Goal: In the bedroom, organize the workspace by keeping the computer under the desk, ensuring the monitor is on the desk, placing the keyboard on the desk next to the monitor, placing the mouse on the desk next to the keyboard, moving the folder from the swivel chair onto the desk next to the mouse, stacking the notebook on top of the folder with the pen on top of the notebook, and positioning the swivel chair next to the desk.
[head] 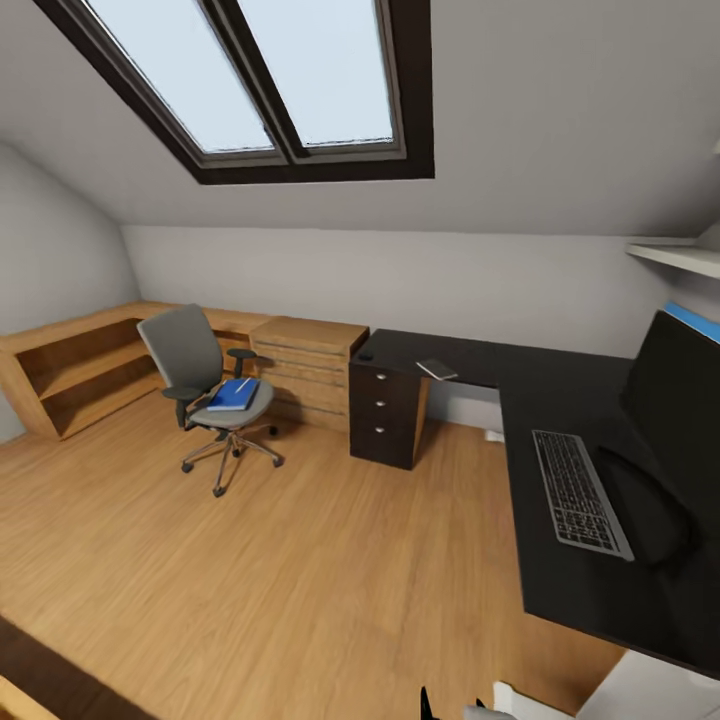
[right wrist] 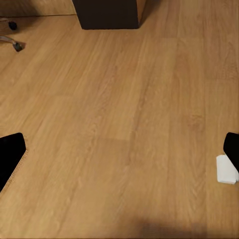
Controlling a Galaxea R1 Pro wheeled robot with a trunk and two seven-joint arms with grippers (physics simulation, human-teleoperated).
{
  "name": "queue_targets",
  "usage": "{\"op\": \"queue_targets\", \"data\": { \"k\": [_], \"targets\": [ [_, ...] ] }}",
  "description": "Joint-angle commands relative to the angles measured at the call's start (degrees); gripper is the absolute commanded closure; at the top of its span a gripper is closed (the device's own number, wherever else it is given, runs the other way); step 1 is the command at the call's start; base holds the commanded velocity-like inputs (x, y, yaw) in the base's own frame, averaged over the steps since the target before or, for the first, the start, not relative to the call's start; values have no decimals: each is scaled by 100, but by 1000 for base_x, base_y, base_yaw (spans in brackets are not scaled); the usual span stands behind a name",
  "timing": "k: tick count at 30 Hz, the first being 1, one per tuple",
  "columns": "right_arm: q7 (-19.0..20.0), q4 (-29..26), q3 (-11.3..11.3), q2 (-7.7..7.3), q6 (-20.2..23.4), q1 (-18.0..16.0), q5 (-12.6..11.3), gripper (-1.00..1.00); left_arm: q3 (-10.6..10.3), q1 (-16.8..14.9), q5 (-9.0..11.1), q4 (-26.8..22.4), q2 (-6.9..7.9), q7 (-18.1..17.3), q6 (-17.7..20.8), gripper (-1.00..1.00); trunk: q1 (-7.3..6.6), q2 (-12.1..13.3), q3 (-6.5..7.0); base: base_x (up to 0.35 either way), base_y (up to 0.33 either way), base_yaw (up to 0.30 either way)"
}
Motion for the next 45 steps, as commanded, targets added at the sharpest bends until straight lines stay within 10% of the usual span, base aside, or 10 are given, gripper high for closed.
{"op": "queue_targets", "data": {
  "k": [1,45],
  "targets": [
    [-19,4,50,0,-18,-4,-41,-100,-40,0,59,-2,6,40,-36,-100,3,-5,-7,179,204,53],
    [-25,2,29,-31,-26,-4,-62,-100,-57,0,51,22,6,40,-102,-100,3,-5,-8,292,108,3]
  ]
}}
